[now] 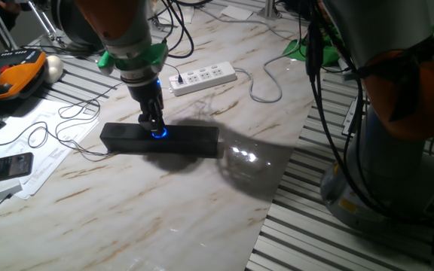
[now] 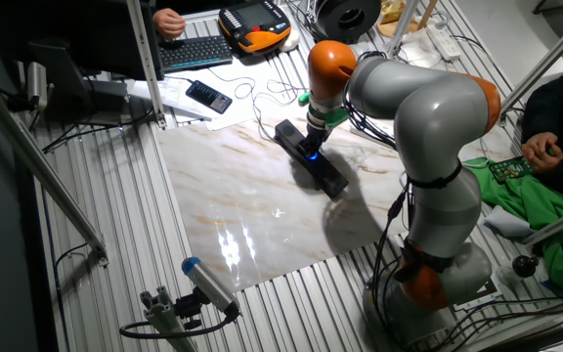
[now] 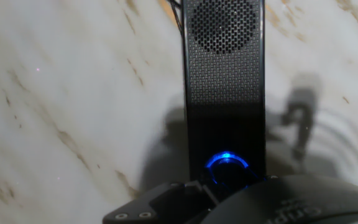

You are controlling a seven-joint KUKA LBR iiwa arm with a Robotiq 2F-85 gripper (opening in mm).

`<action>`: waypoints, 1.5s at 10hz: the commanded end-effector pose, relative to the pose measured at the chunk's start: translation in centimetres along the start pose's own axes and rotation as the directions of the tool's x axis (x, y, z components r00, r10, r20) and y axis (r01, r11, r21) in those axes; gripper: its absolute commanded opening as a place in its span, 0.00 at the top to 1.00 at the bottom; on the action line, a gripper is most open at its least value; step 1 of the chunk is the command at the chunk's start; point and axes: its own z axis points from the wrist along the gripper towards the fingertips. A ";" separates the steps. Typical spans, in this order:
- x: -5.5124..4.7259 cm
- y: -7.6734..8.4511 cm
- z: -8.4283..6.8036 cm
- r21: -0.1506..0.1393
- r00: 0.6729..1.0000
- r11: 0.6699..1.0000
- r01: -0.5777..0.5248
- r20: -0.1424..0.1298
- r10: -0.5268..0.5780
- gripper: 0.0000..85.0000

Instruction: Turn the knob to increase the volume of the speaker

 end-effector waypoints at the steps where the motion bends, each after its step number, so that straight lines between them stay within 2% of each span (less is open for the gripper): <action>1: 0.0 0.0 0.0 -0.004 1.000 1.000 -0.009 0.008 0.009 0.80; 5: 0.0 0.0 0.0 0.009 0.998 0.999 -0.049 0.042 0.049 0.80; 8: 0.0 0.1 0.0 0.016 0.994 0.995 -0.102 0.043 0.101 0.80; 12: 0.0 0.1 -0.1 0.006 0.980 0.981 -0.194 0.048 0.193 0.80; 14: 0.0 0.0 0.0 -0.011 0.968 0.969 -0.247 0.051 0.247 0.80; 15: 0.0 0.0 0.0 -0.011 0.960 0.961 -0.275 0.051 0.276 0.80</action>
